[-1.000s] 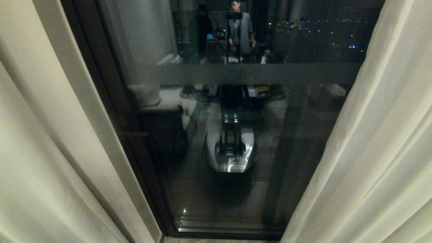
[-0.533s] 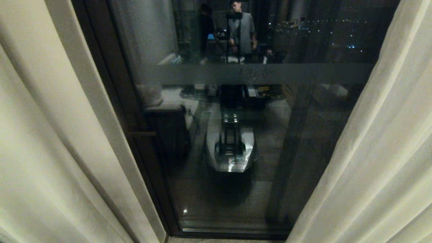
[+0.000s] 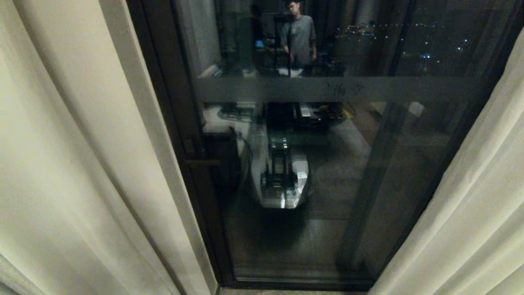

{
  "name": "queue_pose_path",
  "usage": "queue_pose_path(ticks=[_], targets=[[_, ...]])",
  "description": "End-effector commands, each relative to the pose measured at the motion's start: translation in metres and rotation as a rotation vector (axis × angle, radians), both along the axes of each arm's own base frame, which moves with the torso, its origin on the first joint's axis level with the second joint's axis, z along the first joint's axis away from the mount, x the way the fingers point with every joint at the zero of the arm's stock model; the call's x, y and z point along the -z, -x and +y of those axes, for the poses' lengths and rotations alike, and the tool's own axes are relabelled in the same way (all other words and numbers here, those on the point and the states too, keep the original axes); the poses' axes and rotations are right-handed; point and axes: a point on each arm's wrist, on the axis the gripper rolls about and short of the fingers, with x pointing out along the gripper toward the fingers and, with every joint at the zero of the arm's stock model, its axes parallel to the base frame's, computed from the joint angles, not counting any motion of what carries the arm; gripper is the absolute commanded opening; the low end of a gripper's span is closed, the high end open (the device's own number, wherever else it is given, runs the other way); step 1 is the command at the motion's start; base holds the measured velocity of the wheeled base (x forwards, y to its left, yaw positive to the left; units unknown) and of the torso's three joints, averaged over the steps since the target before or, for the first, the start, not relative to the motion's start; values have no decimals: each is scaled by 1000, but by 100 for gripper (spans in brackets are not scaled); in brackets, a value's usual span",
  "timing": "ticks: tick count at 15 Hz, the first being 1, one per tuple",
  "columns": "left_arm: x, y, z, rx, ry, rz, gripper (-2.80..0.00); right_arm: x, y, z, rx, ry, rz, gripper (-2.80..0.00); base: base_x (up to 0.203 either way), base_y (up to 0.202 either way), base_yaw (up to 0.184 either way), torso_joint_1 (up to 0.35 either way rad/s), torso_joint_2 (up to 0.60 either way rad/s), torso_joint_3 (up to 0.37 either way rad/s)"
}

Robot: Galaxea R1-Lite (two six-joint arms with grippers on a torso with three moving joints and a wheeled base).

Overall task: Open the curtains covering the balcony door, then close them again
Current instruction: Close the inner curtains on both sides

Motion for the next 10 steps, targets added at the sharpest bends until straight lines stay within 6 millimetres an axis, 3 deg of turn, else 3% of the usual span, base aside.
queue_pose_path(ticks=[1, 10], targets=[[0, 0, 0, 0, 1, -1, -280, 0, 0, 0, -1, 1, 2, -280, 0, 0, 0, 0, 0, 0], [0, 0, 0, 2, -4, 0, -280, 0, 0, 0, -1, 1, 2, -280, 0, 0, 0, 0, 0, 0]])
